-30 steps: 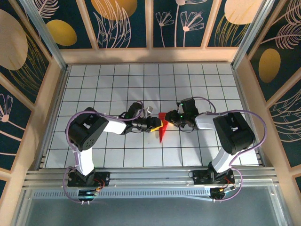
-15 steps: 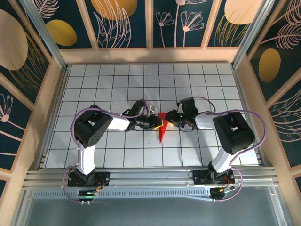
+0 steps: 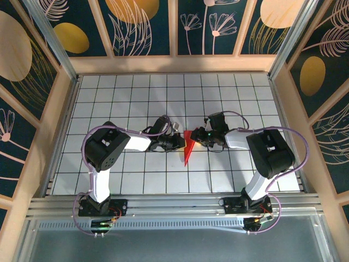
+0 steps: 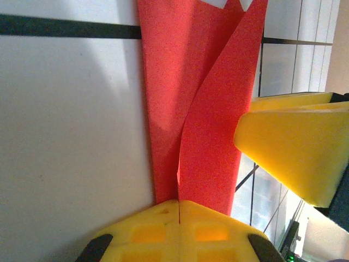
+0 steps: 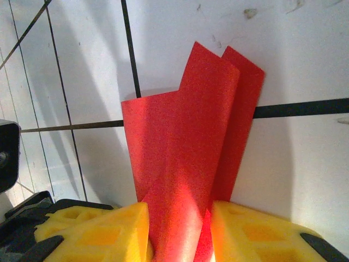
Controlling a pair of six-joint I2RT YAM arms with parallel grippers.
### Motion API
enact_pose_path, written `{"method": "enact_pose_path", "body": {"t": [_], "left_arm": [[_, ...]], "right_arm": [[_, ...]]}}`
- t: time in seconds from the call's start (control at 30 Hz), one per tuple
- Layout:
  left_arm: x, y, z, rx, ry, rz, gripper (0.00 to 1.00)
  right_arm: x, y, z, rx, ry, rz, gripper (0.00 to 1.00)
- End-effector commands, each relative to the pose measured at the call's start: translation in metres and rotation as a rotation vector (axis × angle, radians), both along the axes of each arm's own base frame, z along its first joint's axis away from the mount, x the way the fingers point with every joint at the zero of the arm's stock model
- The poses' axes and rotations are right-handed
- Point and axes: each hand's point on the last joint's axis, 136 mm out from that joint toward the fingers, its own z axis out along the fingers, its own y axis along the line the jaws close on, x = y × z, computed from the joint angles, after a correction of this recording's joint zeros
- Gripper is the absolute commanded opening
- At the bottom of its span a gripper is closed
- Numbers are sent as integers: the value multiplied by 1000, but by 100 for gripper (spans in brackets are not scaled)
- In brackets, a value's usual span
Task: Fold a paper plane with a square sheet of paper (fold left side to right side)
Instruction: Fold the wing for the fifth time at the center of the table.
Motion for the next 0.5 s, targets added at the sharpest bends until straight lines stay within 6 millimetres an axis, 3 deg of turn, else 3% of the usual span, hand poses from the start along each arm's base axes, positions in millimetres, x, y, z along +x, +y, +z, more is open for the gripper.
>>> {"method": "enact_pose_path", "body": {"t": [0.0,0.17,0.47], "left_arm": [[5,13,-9,86,-13,31,0],[4,18,-11,108,-14,35,0],[2,12,2,61,-37,13,0]], "right_arm": [[-7,-3,-31,-95,24,12,36],[-6,-3,-31,-99,24,12,36],[-8,-3,-38,-108,43,19,36]]}}
